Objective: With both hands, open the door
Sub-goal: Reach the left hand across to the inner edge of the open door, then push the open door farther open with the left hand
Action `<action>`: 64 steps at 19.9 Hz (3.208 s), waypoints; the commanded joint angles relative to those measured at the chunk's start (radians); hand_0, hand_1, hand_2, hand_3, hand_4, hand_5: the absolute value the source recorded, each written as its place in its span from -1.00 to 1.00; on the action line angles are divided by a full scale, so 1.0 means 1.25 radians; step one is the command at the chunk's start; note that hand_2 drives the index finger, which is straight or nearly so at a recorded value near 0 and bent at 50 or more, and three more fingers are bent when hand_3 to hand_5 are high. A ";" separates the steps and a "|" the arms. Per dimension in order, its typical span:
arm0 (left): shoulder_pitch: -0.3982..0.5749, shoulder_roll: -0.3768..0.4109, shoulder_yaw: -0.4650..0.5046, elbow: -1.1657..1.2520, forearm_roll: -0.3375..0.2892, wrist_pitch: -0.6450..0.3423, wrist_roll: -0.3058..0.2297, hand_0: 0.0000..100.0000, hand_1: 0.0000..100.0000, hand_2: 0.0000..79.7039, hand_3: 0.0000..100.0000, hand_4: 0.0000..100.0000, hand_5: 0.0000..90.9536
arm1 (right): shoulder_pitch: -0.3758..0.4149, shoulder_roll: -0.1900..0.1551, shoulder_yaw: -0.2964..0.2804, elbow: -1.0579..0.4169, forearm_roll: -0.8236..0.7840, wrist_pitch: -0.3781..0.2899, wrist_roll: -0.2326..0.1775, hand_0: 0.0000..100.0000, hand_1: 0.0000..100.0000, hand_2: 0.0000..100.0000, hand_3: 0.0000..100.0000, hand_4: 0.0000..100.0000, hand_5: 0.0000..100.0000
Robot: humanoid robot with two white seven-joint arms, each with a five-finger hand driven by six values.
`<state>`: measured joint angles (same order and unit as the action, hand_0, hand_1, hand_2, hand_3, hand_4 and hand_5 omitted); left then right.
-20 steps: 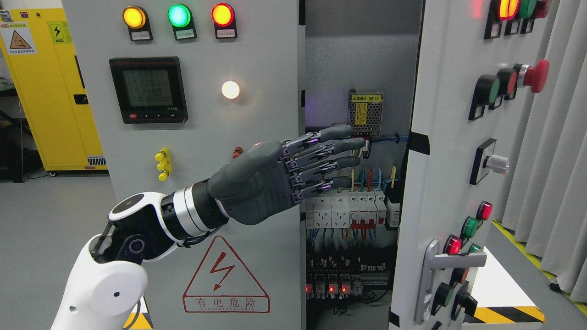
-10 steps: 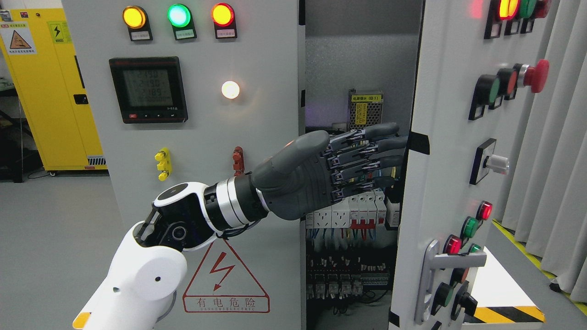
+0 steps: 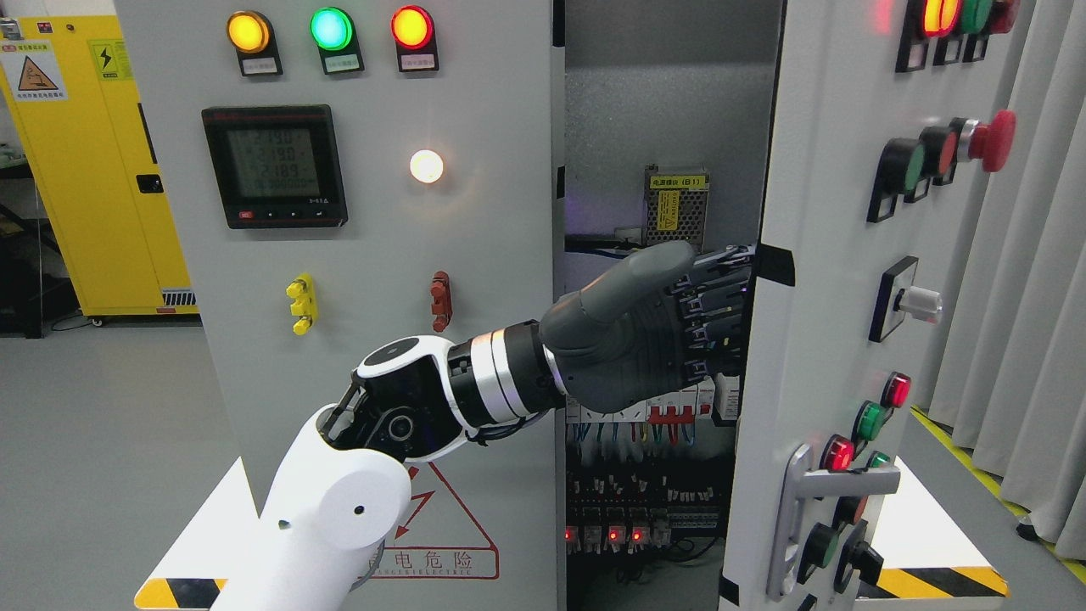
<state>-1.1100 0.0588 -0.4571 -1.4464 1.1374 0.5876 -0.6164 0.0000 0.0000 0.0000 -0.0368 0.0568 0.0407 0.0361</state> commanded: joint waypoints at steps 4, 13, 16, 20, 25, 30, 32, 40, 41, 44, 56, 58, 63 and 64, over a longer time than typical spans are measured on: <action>-0.003 -0.049 -0.028 0.029 -0.001 0.000 0.000 -0.76 0.11 -1.00 -1.00 -1.00 -1.00 | -0.022 0.026 0.005 0.000 0.000 -0.001 -0.001 -1.00 0.00 -0.92 -1.00 -1.00 -1.00; -0.011 -0.112 -0.032 0.028 -0.001 0.000 0.001 -0.76 0.11 -1.00 -1.00 -1.00 -1.00 | -0.022 0.026 0.005 0.000 0.000 -0.001 -0.001 -1.00 0.00 -0.92 -1.00 -1.00 -1.00; -0.023 -0.130 -0.032 0.029 -0.002 0.000 0.001 -0.76 0.11 -1.00 -1.00 -1.00 -1.00 | -0.022 0.026 0.006 0.000 0.000 -0.001 -0.001 -1.00 0.00 -0.92 -1.00 -1.00 -1.00; -0.031 -0.154 -0.032 0.031 -0.009 0.000 0.001 -0.76 0.11 -1.00 -1.00 -1.00 -1.00 | -0.022 0.026 0.006 0.000 0.000 -0.001 -0.001 -1.00 0.00 -0.92 -1.00 -1.00 -1.00; -0.034 -0.180 -0.065 0.031 -0.042 -0.009 0.002 -0.76 0.11 -1.00 -1.00 -1.00 -1.00 | -0.022 0.026 0.006 0.000 0.000 -0.001 -0.001 -1.00 0.00 -0.92 -1.00 -1.00 -1.00; -0.047 -0.180 -0.090 0.043 -0.042 -0.018 0.003 -0.76 0.11 -1.00 -1.00 -1.00 -1.00 | -0.022 0.026 0.006 0.000 0.000 -0.001 -0.001 -1.00 0.00 -0.92 -1.00 -1.00 -1.00; -0.073 -0.180 -0.102 0.081 -0.042 -0.034 0.003 -0.76 0.11 -1.00 -1.00 -1.00 -1.00 | -0.022 0.026 0.006 0.000 0.000 -0.001 -0.001 -1.00 0.00 -0.92 -1.00 -1.00 -1.00; -0.149 -0.184 -0.157 0.137 -0.021 -0.079 0.003 -0.76 0.11 -1.00 -1.00 -1.00 -1.00 | -0.022 0.026 0.006 0.000 0.000 -0.001 -0.001 -1.00 0.00 -0.92 -1.00 -1.00 -1.00; -0.156 -0.186 -0.174 0.137 -0.019 -0.084 0.003 -0.76 0.11 -1.00 -1.00 -1.00 -1.00 | -0.022 0.026 0.006 0.000 0.000 -0.001 -0.001 -1.00 0.00 -0.92 -1.00 -1.00 -1.00; -0.182 -0.186 -0.217 0.158 0.012 -0.101 0.005 -0.76 0.11 -1.00 -1.00 -1.00 -1.00 | -0.022 0.026 0.006 0.000 0.000 -0.001 -0.001 -1.00 0.00 -0.92 -1.00 -1.00 -1.00; -0.209 -0.191 -0.283 0.191 0.053 -0.131 0.006 -0.76 0.11 -1.00 -1.00 -1.00 -1.00 | -0.022 0.026 0.006 0.000 0.000 -0.001 -0.001 -1.00 0.00 -0.92 -1.00 -1.00 -1.00; -0.224 -0.192 -0.292 0.207 0.057 -0.144 0.006 -0.76 0.11 -1.00 -1.00 -1.00 -1.00 | -0.022 0.026 0.006 0.000 0.000 -0.001 -0.001 -1.00 0.00 -0.92 -1.00 -1.00 -1.00; -0.228 -0.193 -0.295 0.210 0.055 -0.146 0.006 -0.76 0.11 -1.00 -1.00 -1.00 -1.00 | -0.022 0.026 0.006 0.000 0.000 -0.001 -0.001 -1.00 0.00 -0.92 -1.00 -1.00 -1.00; -0.228 -0.192 -0.293 0.208 0.055 -0.145 0.006 -0.76 0.11 -1.00 -1.00 -1.00 -1.00 | -0.022 0.026 0.006 0.000 0.000 -0.001 -0.001 -1.00 0.00 -0.92 -1.00 -1.00 -1.00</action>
<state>-1.3809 -0.1761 -0.7753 -1.2205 1.2010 0.4073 -0.6073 0.0000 0.0000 0.0000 -0.0368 0.0568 0.0407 0.0361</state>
